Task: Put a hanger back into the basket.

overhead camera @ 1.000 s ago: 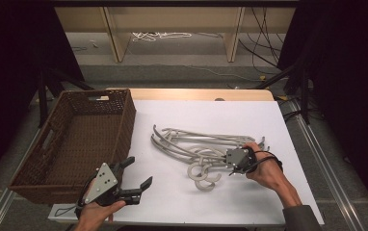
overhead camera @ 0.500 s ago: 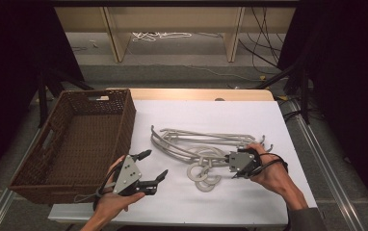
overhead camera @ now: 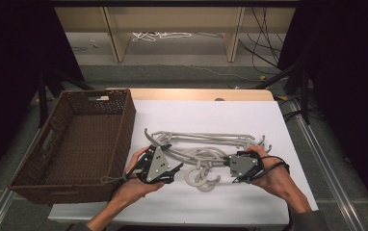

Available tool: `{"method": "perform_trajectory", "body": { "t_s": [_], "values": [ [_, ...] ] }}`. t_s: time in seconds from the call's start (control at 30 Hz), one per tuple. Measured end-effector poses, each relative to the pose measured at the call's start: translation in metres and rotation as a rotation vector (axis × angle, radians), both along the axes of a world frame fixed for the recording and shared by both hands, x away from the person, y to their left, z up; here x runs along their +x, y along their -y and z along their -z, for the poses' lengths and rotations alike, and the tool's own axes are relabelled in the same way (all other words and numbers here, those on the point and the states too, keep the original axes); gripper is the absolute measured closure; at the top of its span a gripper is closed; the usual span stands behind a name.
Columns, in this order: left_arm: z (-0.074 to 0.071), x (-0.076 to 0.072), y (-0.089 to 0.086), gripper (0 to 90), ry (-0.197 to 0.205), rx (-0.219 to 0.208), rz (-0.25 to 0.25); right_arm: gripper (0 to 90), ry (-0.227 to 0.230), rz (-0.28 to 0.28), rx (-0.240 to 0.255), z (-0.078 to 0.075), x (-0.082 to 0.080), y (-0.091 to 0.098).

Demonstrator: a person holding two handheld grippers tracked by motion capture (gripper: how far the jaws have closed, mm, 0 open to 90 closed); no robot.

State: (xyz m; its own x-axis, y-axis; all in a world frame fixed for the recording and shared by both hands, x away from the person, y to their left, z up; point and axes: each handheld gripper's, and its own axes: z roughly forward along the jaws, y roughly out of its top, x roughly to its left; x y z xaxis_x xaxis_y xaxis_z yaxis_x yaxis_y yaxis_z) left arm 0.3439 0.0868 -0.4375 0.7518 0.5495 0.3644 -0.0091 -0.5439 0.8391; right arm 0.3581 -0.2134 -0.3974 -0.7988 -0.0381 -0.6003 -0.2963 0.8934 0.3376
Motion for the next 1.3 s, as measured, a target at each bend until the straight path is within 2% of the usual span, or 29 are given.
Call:
{"method": "perform_trajectory", "body": {
  "t_s": [0.03, 0.1, 0.2, 0.23, 0.27, 0.3, 0.37, 0.5, 0.53, 0.57, 0.6, 0.63, 0.67, 0.73, 0.77, 0.9, 1.0, 1.07, 1.1, 1.13, 1.17, 1.2, 1.3],
  "values": [
    [0.002, 0.001, 0.002, 31.8, 0.013, 0.020, 0.004, 83.1, -0.005, -0.024, -0.005, 0.000, 0.001, -0.001],
    [0.003, 0.001, 0.003, 32.1, 0.006, 0.027, 0.014, 83.1, -0.013, -0.020, -0.007, 0.000, -0.001, -0.002],
    [0.006, 0.006, 0.005, 33.6, 0.002, 0.081, 0.047, 83.2, -0.016, -0.034, -0.004, 0.000, -0.003, -0.005],
    [0.007, 0.007, 0.005, 34.1, -0.006, 0.082, 0.050, 83.1, -0.025, -0.047, -0.009, 0.000, -0.002, -0.005],
    [0.007, 0.008, 0.006, 35.3, -0.008, 0.086, 0.057, 83.2, -0.010, -0.057, -0.009, -0.001, -0.002, -0.006],
    [0.008, 0.010, 0.005, 37.1, -0.012, 0.112, 0.072, 83.2, -0.012, -0.061, -0.010, -0.001, -0.002, -0.006],
    [0.010, 0.011, 0.006, 38.7, -0.002, 0.114, 0.082, 83.2, -0.022, -0.057, -0.007, -0.001, -0.003, -0.007],
    [0.012, 0.012, 0.009, 43.5, -0.017, 0.163, 0.103, 83.1, -0.025, -0.069, -0.009, -0.001, -0.004, -0.009],
    [0.012, 0.013, 0.009, 46.7, -0.012, 0.173, 0.109, 83.1, -0.024, -0.051, -0.006, 0.000, -0.005, -0.009],
    [0.012, 0.015, 0.010, 48.9, -0.010, 0.197, 0.116, 83.2, -0.027, -0.070, -0.009, 0.000, -0.005, -0.010],
    [0.013, 0.015, 0.010, 52.8, -0.011, 0.199, 0.115, 83.1, -0.055, -0.028, -0.007, 0.000, -0.009, -0.010],
    [0.012, 0.017, 0.011, 52.8, -0.011, 0.211, 0.122, 83.1, -0.055, -0.028, -0.007, 0.000, -0.009, -0.010],
    [0.012, 0.017, 0.012, 57.1, -0.007, 0.207, 0.126, 83.1, -0.058, -0.032, -0.002, 0.001, -0.009, -0.011],
    [0.007, 0.016, 0.013, 65.2, -0.020, 0.230, 0.146, 83.1, -0.062, -0.033, 0.001, 0.001, -0.009, -0.012],
    [0.005, 0.014, 0.014, 66.9, 0.015, 0.265, 0.161, 83.1, -0.064, -0.043, 0.002, 0.001, -0.009, -0.012],
    [-0.007, 0.008, 0.014, 70.7, 0.071, 0.336, 0.195, 83.1, -0.065, -0.053, 0.026, -0.002, -0.008, -0.009],
    [-0.014, 0.006, 0.013, 71.8, 0.089, 0.359, 0.209, 82.9, -0.088, -0.051, 0.047, -0.004, -0.008, -0.006],
    [-0.017, 0.004, 0.013, 73.6, 0.101, 0.374, 0.222, 82.4, -0.084, -0.050, 0.063, -0.006, -0.008, -0.004],
    [-0.021, 0.004, 0.013, 74.0, 0.110, 0.413, 0.229, 82.3, -0.096, -0.049, 0.067, -0.006, -0.008, -0.004],
    [-0.021, 0.003, 0.013, 74.5, 0.110, 0.404, 0.229, 82.2, -0.104, -0.055, 0.072, -0.006, -0.007, -0.003],
    [-0.023, 0.002, 0.013, 74.7, 0.113, 0.416, 0.231, 82.0, -0.095, -0.051, 0.077, -0.007, -0.008, -0.002],
    [-0.024, 0.002, 0.013, 74.9, 0.106, 0.412, 0.234, 81.9, -0.110, -0.047, 0.081, -0.007, -0.008, -0.002],
    [-0.024, 0.002, 0.013, 75.9, 0.068, 0.371, 0.242, 80.8, -0.101, -0.043, 0.088, -0.008, -0.006, -0.001]
  ]
}}
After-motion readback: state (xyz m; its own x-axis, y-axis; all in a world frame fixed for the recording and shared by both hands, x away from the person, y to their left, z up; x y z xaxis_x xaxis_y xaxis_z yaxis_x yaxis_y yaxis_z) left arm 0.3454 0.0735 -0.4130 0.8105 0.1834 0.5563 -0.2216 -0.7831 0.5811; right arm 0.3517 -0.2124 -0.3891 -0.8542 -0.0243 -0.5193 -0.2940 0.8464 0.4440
